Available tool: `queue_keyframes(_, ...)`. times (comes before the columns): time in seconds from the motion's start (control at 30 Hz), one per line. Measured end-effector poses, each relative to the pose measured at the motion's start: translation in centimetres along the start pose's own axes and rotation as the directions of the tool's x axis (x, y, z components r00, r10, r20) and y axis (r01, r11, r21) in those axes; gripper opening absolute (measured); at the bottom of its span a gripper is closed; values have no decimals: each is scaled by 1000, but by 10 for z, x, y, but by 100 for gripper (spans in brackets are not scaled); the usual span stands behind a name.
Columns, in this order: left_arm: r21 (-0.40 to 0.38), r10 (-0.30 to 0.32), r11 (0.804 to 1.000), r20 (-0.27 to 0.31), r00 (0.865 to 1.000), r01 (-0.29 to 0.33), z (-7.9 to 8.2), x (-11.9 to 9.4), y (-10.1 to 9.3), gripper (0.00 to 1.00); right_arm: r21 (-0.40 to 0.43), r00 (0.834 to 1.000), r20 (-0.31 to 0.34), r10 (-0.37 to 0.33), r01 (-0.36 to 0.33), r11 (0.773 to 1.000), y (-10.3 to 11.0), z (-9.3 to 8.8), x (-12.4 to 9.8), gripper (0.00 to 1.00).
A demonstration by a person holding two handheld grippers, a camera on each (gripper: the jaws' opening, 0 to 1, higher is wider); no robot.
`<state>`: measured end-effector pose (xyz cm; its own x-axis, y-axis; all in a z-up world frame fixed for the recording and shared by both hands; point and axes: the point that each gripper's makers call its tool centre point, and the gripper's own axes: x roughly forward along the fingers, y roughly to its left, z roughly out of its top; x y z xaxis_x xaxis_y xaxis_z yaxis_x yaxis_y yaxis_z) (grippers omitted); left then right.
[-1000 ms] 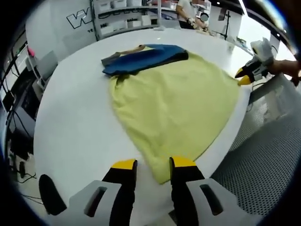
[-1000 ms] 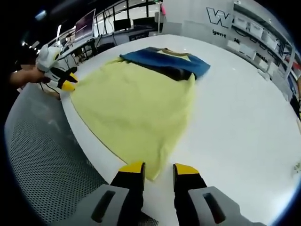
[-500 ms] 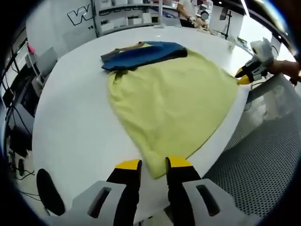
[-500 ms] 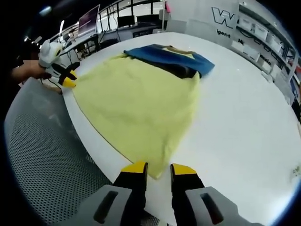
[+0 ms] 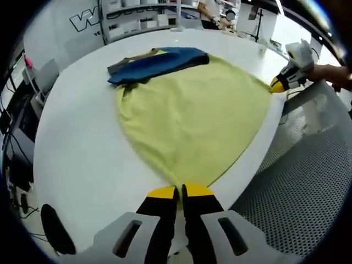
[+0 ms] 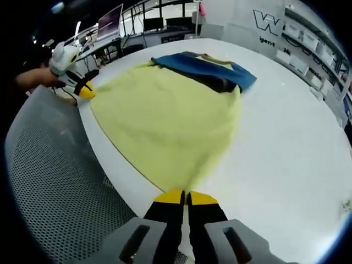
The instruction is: Fold the garment on the visible template until the final outline fits inside the template.
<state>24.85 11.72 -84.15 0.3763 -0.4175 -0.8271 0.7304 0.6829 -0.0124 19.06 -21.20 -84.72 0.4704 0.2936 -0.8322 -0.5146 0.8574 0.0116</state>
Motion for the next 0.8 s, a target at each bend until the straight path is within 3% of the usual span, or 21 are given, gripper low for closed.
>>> queue_keyframes(0.2,20,7,1000,-5,1000,-7,1,-3,1,8,7,1000,-3,0,0,1000,-1,0,-1,0)
queue_keyframes(0.8,-23,19,1000,105,994,-17,18,-41,1,8,57,996,87,-14,9,998,12,16,-45,0)
